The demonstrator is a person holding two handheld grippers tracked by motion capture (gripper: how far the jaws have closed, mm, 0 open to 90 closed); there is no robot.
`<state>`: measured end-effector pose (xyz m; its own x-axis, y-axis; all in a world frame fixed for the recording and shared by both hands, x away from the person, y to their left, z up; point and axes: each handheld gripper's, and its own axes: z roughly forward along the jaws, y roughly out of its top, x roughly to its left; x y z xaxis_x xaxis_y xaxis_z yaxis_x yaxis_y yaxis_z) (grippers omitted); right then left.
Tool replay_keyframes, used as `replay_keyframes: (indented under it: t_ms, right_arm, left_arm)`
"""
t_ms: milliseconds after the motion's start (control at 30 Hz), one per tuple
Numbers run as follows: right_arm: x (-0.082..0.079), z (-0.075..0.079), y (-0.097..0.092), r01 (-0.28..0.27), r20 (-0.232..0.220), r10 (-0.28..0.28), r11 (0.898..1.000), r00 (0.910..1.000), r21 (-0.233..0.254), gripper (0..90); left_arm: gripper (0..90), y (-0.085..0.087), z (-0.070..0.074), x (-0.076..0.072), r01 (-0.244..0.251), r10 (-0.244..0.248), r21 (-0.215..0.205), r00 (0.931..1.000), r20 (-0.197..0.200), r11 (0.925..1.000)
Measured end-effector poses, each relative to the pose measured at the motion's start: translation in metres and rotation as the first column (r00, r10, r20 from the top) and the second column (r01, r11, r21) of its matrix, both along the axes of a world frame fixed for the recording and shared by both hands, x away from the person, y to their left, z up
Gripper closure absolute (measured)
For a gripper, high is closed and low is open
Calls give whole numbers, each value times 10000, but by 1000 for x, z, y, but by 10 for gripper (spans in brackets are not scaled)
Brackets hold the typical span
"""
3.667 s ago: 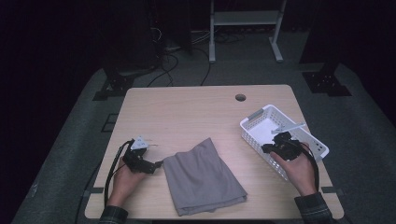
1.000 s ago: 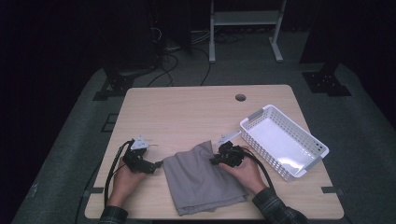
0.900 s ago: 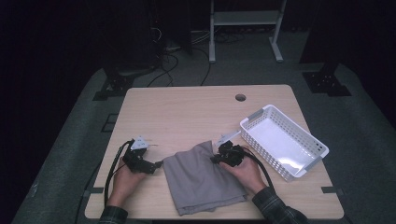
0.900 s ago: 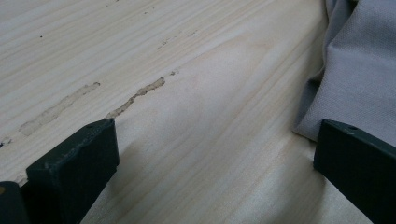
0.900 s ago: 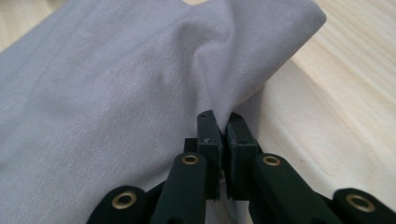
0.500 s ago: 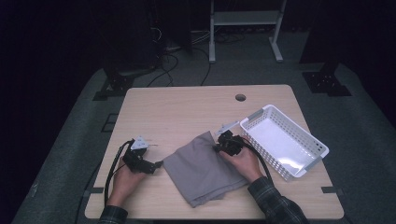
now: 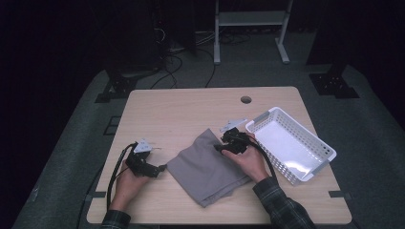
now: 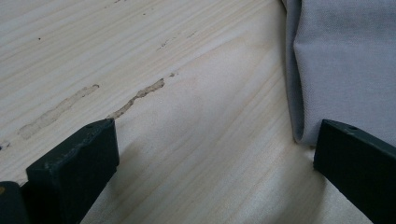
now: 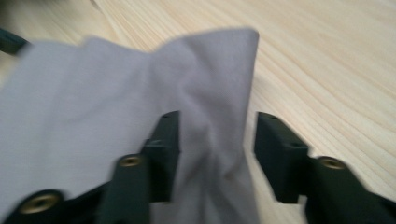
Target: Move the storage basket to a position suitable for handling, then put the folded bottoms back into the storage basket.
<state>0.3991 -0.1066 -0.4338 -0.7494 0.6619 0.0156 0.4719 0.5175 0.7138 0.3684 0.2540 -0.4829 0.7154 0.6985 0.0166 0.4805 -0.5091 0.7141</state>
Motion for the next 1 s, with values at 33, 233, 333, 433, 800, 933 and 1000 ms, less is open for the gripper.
replay_keyframes:
  t_ms: [33,233,333,433,800,933,1000]
  right_arm:
    - [-6,4,-3,-110,-43,112,9989,9999,447,392]
    - [-18,5,-6,-153,-243,168,9980,9996,612,257]
    - [-27,5,-5,-275,-207,284,9987,9994,439,205]
    - [-31,3,-3,-195,-279,204,9993,9994,315,180]
    - [-45,-10,10,-230,-509,239,9996,9984,186,107]
    - [-45,-13,14,-235,-693,255,9993,9973,293,55]
    - [-46,-16,17,-250,-781,266,9995,9966,217,22]
  left_arm:
    - [0,0,0,0,2,-2,0,10000,3,10000]
    - [0,0,0,0,2,-2,0,10000,4,10000]
    - [0,0,0,0,-8,8,1,10000,5,10000]
    - [0,0,0,0,-35,35,-15,10000,20,10000]
    - [0,0,0,-1,-25,25,-9,10000,23,10000]
    - [0,0,0,-2,-21,21,-4,10000,28,10000]
    - [0,0,0,-2,-24,24,6,10000,5,10000]
